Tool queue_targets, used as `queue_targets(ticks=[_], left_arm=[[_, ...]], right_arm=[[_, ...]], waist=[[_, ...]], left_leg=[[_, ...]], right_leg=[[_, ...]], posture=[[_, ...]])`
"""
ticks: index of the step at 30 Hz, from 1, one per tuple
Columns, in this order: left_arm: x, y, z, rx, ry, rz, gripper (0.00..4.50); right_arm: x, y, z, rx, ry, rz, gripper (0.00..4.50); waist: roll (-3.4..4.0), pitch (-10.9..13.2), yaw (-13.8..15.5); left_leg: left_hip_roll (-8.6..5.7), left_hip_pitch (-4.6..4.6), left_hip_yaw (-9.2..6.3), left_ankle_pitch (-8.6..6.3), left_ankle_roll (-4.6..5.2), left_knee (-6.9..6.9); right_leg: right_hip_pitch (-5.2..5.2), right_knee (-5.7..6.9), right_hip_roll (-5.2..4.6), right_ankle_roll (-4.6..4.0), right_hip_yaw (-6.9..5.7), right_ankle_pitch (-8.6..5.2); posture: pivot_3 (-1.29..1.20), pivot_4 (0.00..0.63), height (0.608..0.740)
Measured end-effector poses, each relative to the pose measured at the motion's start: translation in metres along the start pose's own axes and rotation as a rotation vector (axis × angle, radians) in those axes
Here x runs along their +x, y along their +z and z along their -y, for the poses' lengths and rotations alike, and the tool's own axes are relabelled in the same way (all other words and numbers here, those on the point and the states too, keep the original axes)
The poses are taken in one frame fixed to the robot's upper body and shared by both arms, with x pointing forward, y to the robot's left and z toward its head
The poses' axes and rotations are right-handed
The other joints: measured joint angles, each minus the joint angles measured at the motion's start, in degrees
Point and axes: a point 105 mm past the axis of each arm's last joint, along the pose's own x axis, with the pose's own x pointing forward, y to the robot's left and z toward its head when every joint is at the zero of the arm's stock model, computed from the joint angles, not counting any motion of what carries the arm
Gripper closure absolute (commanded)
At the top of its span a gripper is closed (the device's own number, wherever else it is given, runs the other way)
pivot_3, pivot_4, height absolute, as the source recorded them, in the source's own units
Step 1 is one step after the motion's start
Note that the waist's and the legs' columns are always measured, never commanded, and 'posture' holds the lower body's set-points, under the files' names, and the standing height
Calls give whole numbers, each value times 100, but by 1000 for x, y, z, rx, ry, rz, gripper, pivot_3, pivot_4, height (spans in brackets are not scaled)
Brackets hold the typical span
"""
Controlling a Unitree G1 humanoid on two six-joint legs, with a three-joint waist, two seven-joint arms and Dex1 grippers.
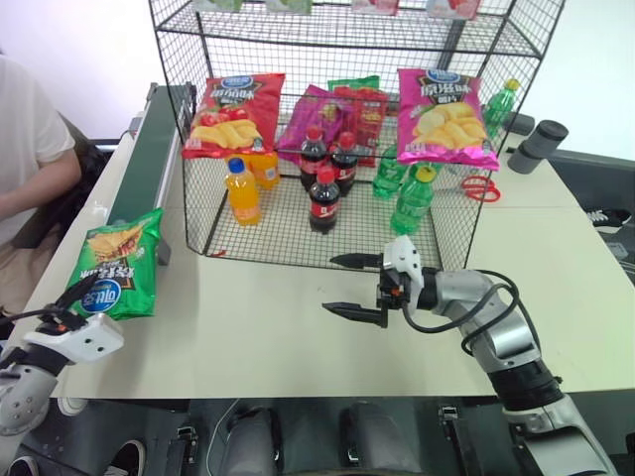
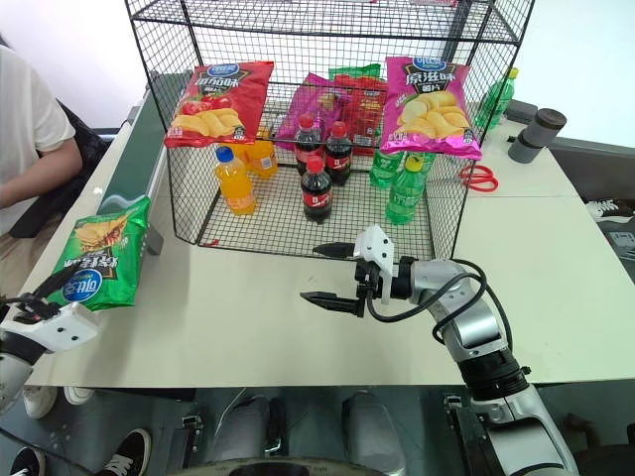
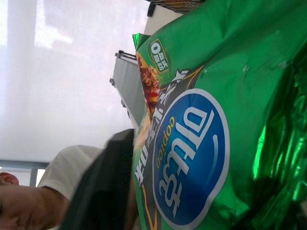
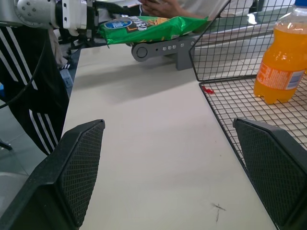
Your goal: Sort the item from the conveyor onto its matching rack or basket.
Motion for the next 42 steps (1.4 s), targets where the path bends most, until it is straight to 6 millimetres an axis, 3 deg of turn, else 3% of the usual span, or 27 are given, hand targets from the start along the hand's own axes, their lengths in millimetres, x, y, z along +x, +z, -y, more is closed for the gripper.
queue_targets(ticks=[1,9,13,18,24,28,31,37,42], left_arm=[[1,0,-1,-2,3,0,4438],[0,6,-5,-85,22,20,4480],[-3,32,-18,-242,39,147,4480],[-10,67,-42,-286,-7,304,4480],[-29,115,-41,-600,-233,472,4480],[-14,161,-53,-915,-356,650,4480],[-8,192,-49,-1142,-537,746,4480],[0,213,-44,-1622,-932,824,4480],[6,220,-47,-1798,-1187,854,4480]], right_arm=[[0,0,0,-1,-2,0,0],[0,1,0,-21,-6,2,0],[0,1,0,-29,-4,4,0],[-7,-2,4,-31,-13,-16,0],[-44,1,15,-25,-61,-43,0],[-59,1,7,92,-21,-31,0],[-67,7,-6,177,36,-23,0],[-79,35,-11,293,50,46,0],[-93,36,-9,359,-7,52,0]], waist=[[0,0,-3],[0,0,2],[0,0,-1],[2,1,-2],[10,5,0],[30,17,55],[32,17,49],[37,20,25],[30,23,58]], left_leg=[[0,0,0,0,0,0],[-1,0,0,0,0,1],[0,0,-1,0,-1,1],[-1,0,-2,1,-1,1],[-2,1,-3,0,-1,0],[-4,8,-9,3,0,21],[-10,7,-9,3,4,25],[-5,6,-18,4,1,29],[-4,3,-19,4,1,31]], right_leg=[[0,0,0,0,0,0],[1,0,0,2,-2,1],[1,0,-2,1,-2,0],[4,-2,-2,-17,-1,-9],[9,-8,-2,-18,-3,-10],[31,-3,3,-20,-10,-10],[34,-3,8,-1,-7,-1],[28,0,66,7,-4,1],[24,-2,80,7,3,1]], posture=[[0,150,740],[0,150,740],[0,150,740],[0,150,740],[0,150,740],[0,150,740],[0,150,740],[0,150,740],[0,150,740]])
